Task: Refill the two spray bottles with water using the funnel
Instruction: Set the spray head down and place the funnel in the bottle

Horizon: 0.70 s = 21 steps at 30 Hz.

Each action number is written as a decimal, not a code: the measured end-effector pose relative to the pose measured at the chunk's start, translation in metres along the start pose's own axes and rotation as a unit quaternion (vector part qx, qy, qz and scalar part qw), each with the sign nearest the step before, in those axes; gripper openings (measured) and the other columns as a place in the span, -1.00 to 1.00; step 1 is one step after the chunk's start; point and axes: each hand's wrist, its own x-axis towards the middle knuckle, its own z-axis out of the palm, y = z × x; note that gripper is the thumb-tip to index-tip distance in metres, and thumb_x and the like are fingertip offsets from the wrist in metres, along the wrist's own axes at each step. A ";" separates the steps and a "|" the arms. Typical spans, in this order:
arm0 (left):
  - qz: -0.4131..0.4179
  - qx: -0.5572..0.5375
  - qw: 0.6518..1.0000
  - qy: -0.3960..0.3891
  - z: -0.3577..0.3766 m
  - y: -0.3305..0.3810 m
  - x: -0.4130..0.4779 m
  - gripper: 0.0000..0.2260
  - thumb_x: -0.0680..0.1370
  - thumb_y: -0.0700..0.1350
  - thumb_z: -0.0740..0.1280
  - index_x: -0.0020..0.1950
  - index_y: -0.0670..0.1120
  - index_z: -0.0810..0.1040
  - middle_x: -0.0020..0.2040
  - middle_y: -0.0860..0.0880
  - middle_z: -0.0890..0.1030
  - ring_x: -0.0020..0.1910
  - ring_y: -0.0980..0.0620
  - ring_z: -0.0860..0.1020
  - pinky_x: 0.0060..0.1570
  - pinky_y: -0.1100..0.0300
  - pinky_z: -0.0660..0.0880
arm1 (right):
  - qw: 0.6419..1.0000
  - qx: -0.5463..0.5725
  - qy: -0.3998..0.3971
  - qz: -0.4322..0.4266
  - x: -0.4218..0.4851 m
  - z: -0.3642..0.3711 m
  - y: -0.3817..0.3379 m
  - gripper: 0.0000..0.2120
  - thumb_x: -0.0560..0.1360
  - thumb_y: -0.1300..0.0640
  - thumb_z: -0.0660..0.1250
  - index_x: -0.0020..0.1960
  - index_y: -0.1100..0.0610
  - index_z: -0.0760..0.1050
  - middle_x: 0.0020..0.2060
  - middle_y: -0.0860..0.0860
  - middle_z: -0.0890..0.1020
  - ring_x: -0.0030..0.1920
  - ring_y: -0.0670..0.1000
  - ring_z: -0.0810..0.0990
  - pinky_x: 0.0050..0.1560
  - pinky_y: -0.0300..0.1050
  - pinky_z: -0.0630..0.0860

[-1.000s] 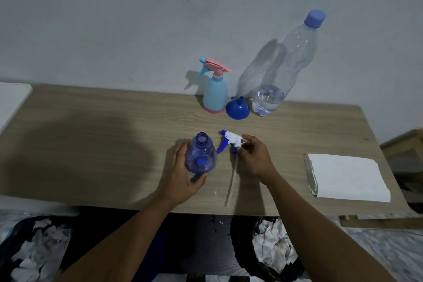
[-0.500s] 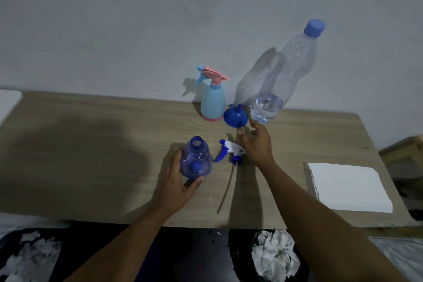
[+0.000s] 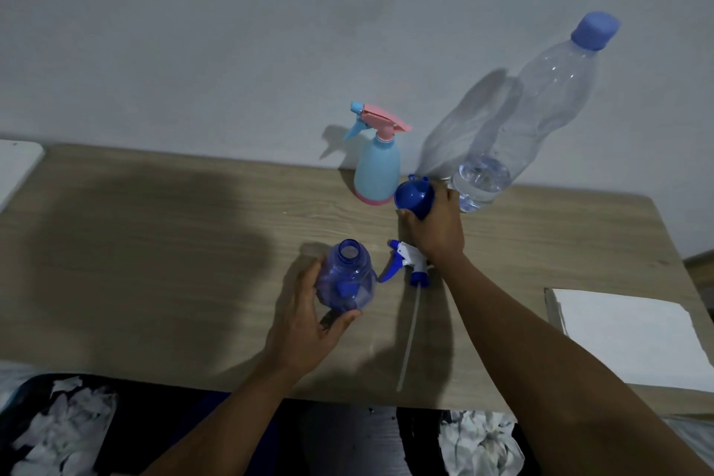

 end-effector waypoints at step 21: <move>0.020 0.015 1.000 0.000 -0.006 0.023 -0.004 -0.20 0.38 -0.16 0.59 0.47 -0.02 0.18 0.38 0.02 0.38 0.29 0.37 0.35 0.07 0.64 0.34 | 0.973 0.229 0.015 0.023 -0.080 -0.052 -0.035 -0.45 0.33 0.19 0.58 0.24 0.06 0.43 0.18 0.02 0.51 0.06 -0.08 0.60 -0.15 -0.36 0.56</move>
